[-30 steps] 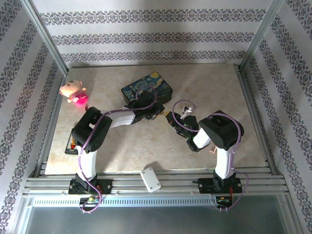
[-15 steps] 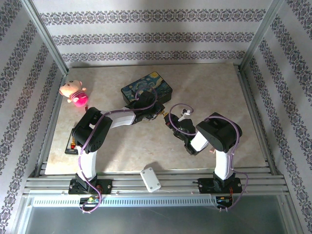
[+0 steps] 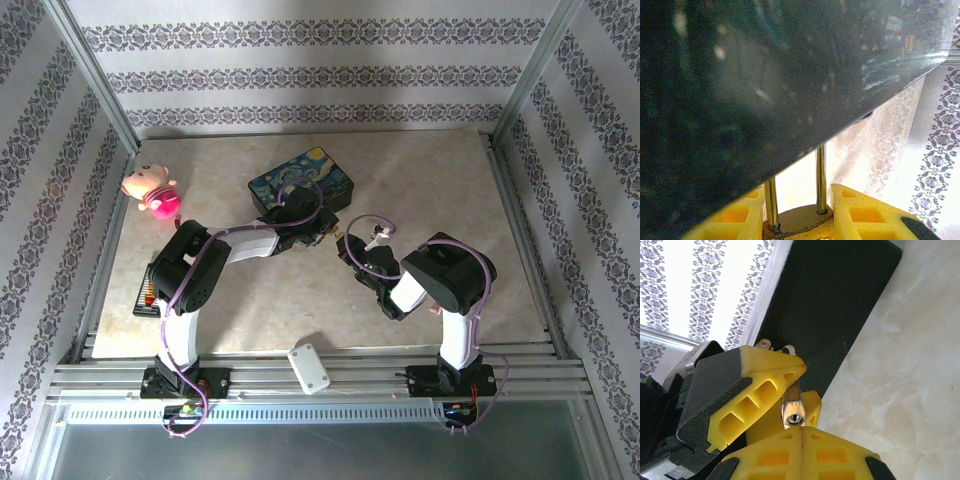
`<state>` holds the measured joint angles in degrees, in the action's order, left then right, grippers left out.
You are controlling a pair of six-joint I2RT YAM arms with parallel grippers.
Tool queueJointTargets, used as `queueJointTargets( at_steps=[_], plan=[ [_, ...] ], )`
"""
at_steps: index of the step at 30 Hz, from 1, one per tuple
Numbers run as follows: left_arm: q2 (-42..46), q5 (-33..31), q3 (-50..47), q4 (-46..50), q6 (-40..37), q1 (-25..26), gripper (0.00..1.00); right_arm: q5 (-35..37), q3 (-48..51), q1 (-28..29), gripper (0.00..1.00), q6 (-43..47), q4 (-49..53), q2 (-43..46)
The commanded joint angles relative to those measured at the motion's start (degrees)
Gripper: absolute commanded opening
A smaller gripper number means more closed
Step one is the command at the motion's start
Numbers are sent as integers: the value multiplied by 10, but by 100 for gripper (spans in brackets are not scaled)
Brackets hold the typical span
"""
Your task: Unlock the padlock with the key
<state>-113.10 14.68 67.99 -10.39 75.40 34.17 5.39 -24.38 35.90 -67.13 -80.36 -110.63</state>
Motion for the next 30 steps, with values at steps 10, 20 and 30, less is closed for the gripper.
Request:
queueJointTargets(
  at_steps=[10,20,30],
  plan=[
    [-12,67,-18,-18,95,28,29,36,43,0,0,70,10,67],
    [-10,61,-8,-12,102,27,29,41,65,1,0,81,9,75],
    [-17,64,-6,-1,104,28,29,26,65,1,0,95,10,101]
  ],
)
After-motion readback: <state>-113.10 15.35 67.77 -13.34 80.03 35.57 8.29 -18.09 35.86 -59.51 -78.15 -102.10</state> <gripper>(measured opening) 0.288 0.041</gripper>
